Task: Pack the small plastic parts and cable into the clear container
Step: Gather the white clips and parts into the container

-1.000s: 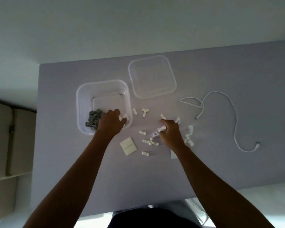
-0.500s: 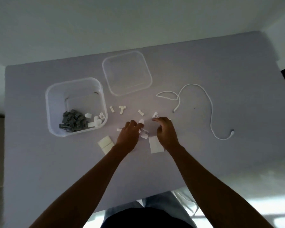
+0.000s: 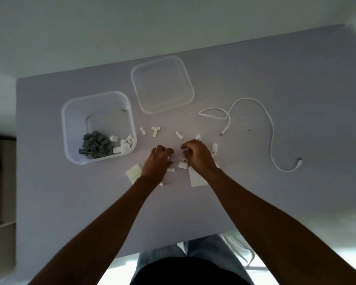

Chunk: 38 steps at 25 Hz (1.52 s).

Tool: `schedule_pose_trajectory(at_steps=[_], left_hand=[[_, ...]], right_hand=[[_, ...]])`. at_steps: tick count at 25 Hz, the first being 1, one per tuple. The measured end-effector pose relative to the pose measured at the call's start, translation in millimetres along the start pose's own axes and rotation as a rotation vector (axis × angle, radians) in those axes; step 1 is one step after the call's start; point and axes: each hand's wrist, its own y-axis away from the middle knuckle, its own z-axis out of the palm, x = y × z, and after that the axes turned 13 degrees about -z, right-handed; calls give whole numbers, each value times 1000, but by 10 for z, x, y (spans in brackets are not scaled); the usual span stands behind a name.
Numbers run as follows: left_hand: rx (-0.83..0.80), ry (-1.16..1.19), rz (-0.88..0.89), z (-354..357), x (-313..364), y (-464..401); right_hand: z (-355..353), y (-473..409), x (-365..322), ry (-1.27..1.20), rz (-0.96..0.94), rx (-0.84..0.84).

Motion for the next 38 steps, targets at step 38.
schedule_pose_trajectory(at_steps=[38], left_hand=[[-184,70,-176,183,581,-403]], right_hand=[[-547,1053,124,-1320,597,568]])
